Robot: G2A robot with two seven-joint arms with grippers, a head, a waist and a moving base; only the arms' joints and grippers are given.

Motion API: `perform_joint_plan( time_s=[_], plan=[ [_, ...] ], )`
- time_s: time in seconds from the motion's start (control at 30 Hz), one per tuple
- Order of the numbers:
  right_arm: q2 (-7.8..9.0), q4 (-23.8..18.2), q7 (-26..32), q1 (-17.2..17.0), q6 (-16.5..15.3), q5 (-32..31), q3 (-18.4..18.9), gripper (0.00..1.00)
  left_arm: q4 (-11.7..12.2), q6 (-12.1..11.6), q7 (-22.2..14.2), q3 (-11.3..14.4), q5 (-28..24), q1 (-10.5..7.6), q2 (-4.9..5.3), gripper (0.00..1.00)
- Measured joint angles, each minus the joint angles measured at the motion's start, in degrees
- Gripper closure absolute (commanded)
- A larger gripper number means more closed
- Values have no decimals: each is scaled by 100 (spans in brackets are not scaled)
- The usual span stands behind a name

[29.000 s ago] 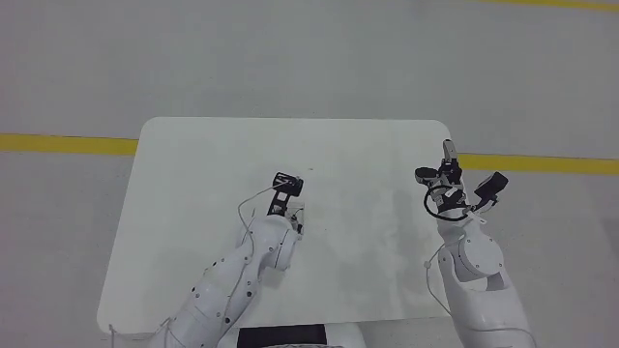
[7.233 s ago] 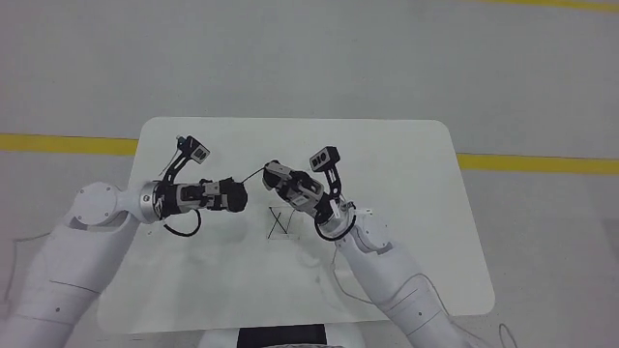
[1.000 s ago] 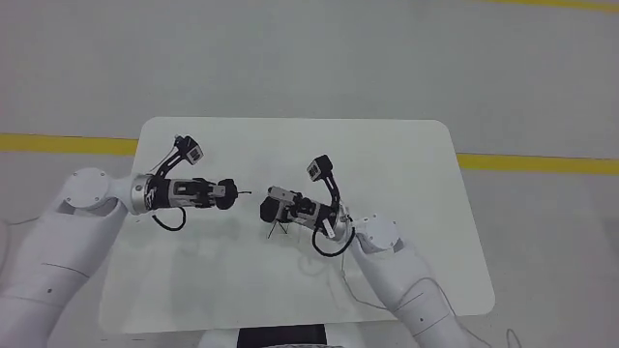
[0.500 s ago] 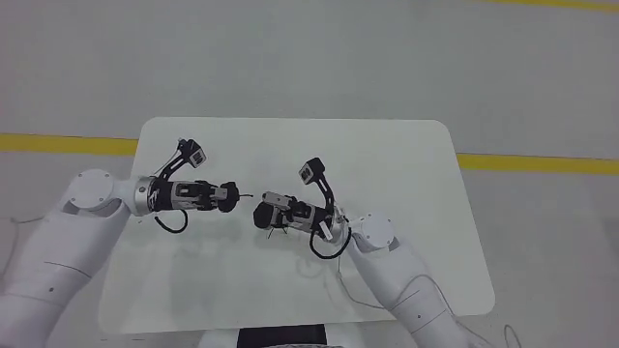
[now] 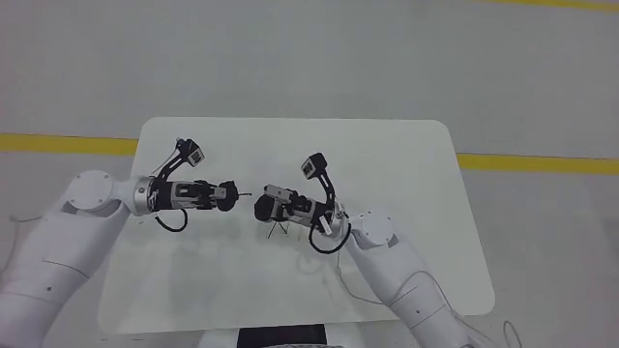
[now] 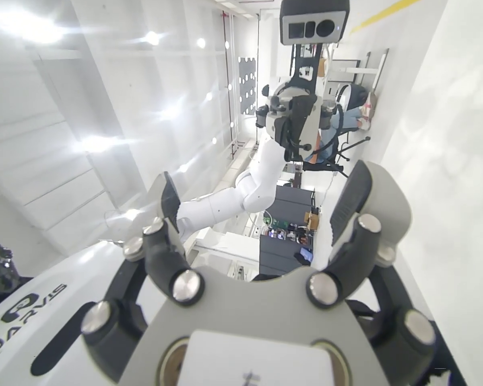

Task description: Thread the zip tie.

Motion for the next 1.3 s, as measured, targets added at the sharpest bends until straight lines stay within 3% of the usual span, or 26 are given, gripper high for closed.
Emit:
perform_joint_plan(
  time_s=[0.1, 0.13, 0.17, 0.2, 0.6, 0.93, 1.3],
  plan=[
    [-1, 98, 12, 44, -7, 98, 12, 0, 27, -4, -123, -40, -132, 13, 21, 100],
    [-3, 128, 17, 63, -6, 117, 9, 11, 30, -8, -139, -49, -159, 18, 27, 100],
    [-6, 155, 26, 80, -5, 139, -1, 37, 31, -11, -143, -51, -175, 23, 33, 100],
    [-12, 189, 44, 102, -4, 178, -21, 51, 31, -13, -143, -50, -184, 27, 41, 100],
    [-115, 529, 201, 346, -20, 338, -292, 66, -31, -10, -139, 36, -223, 34, 63, 100],
    [-165, 619, 383, 337, -20, 279, -319, 79, -31, -10, -139, 36, -223, 34, 63, 100],
    [-213, 660, 300, 308, -20, 162, -248, 84, -31, -10, -139, 36, -223, 34, 63, 100]
  ],
)
